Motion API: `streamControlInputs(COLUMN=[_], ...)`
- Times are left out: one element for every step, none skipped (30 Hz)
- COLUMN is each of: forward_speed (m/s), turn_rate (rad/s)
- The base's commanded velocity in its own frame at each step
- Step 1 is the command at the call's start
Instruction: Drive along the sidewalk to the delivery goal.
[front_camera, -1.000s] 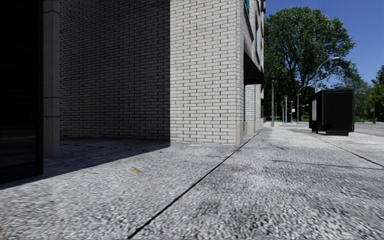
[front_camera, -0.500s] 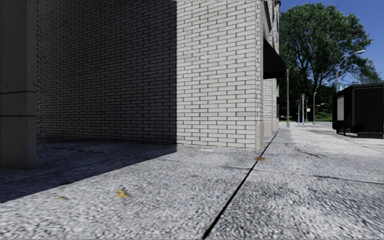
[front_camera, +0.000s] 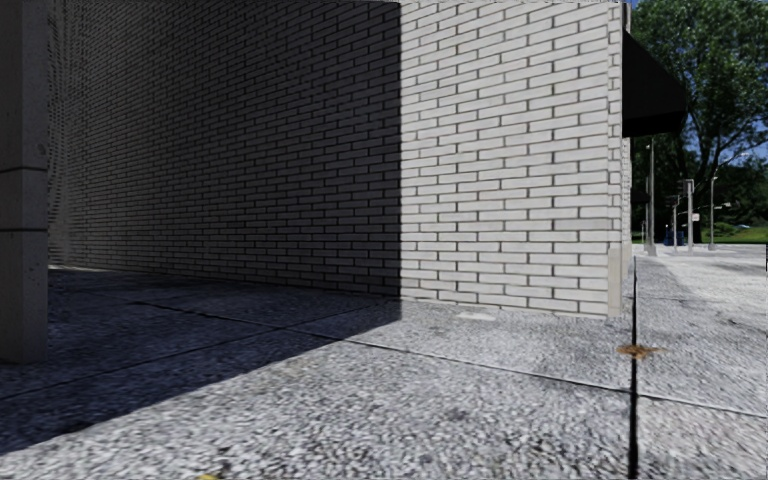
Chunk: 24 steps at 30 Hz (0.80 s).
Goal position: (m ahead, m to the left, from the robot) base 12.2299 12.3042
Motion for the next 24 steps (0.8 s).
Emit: streamControlInputs(forward_speed=[1.92,1.92,1.92,1.92,1.92,1.92,1.92,1.92,1.92,1.92,1.92,1.92,1.92,1.92,1.92,1.92,1.92,1.92,1.92,1.92,1.92,1.92,1.92,1.92], turn_rate=[0.37,0.37,0.37,0.37,0.37,0.37,0.37,0.37,0.37,0.37,0.37,0.37,0.37,0.37,0.37,0.37,0.37,0.37,0.37,0.38,0.39,0.41,0.41,0.42])
